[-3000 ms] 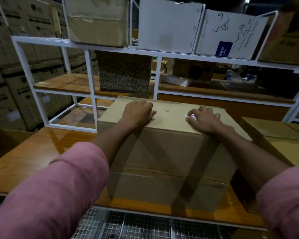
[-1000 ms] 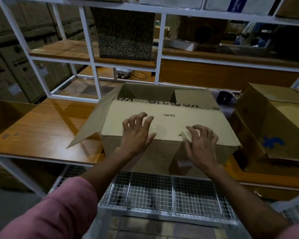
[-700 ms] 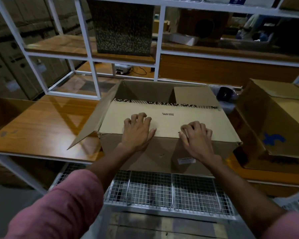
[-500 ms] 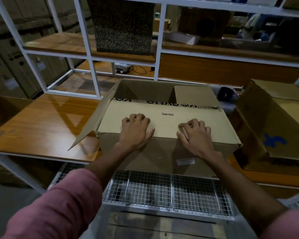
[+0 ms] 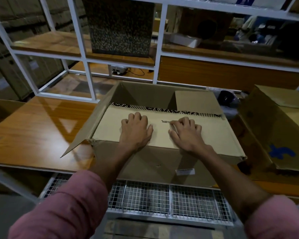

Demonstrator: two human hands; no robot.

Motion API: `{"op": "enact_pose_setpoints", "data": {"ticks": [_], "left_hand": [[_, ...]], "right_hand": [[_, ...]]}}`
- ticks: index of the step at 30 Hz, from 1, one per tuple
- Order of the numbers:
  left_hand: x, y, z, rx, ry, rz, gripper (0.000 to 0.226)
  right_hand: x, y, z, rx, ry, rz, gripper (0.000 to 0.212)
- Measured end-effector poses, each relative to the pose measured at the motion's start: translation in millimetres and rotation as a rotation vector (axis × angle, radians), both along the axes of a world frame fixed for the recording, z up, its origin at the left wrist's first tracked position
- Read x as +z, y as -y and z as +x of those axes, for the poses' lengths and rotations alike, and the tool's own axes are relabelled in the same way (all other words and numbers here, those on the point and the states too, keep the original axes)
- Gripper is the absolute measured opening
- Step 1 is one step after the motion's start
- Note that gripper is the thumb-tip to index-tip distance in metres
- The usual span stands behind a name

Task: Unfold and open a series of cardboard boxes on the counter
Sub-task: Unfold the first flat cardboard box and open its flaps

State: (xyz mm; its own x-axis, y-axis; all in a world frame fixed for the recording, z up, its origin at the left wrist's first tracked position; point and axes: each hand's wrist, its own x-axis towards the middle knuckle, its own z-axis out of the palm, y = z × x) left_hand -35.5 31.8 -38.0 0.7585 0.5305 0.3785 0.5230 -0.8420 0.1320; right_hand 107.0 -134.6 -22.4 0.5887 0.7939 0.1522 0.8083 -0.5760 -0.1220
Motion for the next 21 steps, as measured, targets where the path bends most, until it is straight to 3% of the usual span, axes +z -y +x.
{"op": "enact_pose_setpoints", "data": {"ticks": [4,7,10,13,16,18,21], "left_hand": [[1,0,2,0.009,0.012,0.029,0.037],[-1,0,-2,-0.010,0.025,0.047,0.036],[4,-2,1,-0.014,-0.016,-0.040,0.043],[21,-5,5,-0.020,-0.033,-0.091,0.057],[63,-9,16,-0.047,-0.013,-0.007,0.071],[103,-7,25,-0.037,-0.002,0.088,0.065],[162,11,24,-0.056,0.086,0.150,0.053]], "right_hand": [[2,-29,17,0.006,-0.035,-0.035,0.047],[11,-54,36,-0.054,-0.106,-0.126,0.063],[28,-71,50,-0.108,-0.176,-0.203,0.070],[57,-72,50,-0.108,-0.134,-0.080,0.059],[100,-60,41,-0.074,0.007,0.161,0.040],[134,-49,35,-0.042,-0.021,0.241,0.033],[185,-28,24,-0.010,-0.146,0.159,0.034]]}}
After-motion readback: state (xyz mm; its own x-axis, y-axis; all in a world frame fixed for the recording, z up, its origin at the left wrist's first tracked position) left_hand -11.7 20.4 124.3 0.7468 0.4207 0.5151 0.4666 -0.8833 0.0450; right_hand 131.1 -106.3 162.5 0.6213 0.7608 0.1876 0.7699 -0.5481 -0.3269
